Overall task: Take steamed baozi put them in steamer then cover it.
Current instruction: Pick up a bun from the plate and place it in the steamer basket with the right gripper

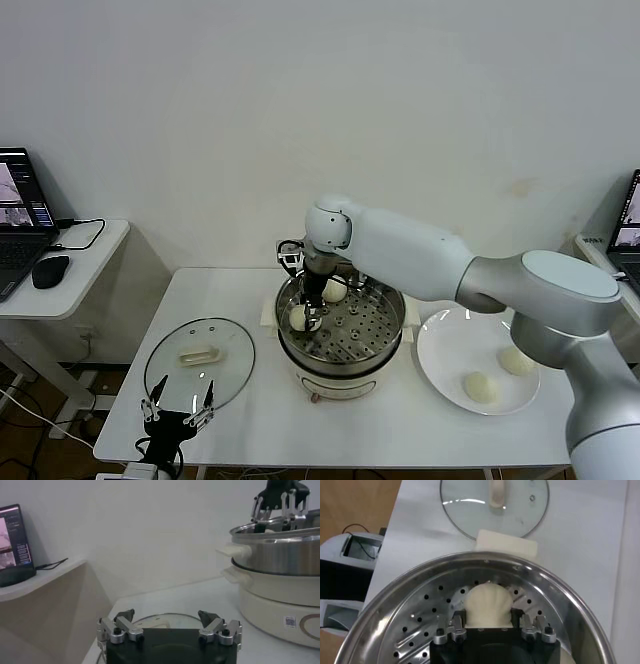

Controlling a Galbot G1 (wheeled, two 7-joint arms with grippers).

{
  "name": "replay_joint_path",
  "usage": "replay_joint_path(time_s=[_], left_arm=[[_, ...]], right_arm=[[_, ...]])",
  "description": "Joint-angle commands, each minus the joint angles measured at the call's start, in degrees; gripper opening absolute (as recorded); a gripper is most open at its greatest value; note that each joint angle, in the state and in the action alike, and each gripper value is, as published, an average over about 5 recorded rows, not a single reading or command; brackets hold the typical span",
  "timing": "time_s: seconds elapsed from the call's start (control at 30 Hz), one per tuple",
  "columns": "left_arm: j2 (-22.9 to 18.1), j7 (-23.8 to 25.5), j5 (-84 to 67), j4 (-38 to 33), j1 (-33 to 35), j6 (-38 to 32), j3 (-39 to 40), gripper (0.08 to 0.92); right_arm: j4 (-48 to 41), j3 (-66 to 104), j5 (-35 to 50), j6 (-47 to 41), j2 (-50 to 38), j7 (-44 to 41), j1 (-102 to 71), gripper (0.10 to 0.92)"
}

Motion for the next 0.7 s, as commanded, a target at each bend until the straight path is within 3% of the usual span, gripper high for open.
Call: replay_joint_path(time_s=[0.03,0.2,0.3,0.7], left_arm=[[0.0,0.03,0.03,-0.07,-0.03,0.02,0.02,0.823],[-0.14,0.03,0.07,-0.17,0.04,0.01,0.04,0.823],[-0.33,0.04,-0.02,-0.54,0.28,0.0,-0.14,0.823],[-0.27,0.18,0.62,-1.25,0.87,0.14,0.2,0.823]], right_arm=[[0.52,0.34,-0.54,-0.04,0.1,0.42,-0.77,0.641],[4.51,2.03,-0.69,0.29,-3.04,0.09,0.38,0.777],[9.57,3.57,-0.19,0.52,-7.61,-0.68,2.05,0.815],[25.59,10.39,-1.36,4.41,-31.99,-5.48,4.84,0.823]])
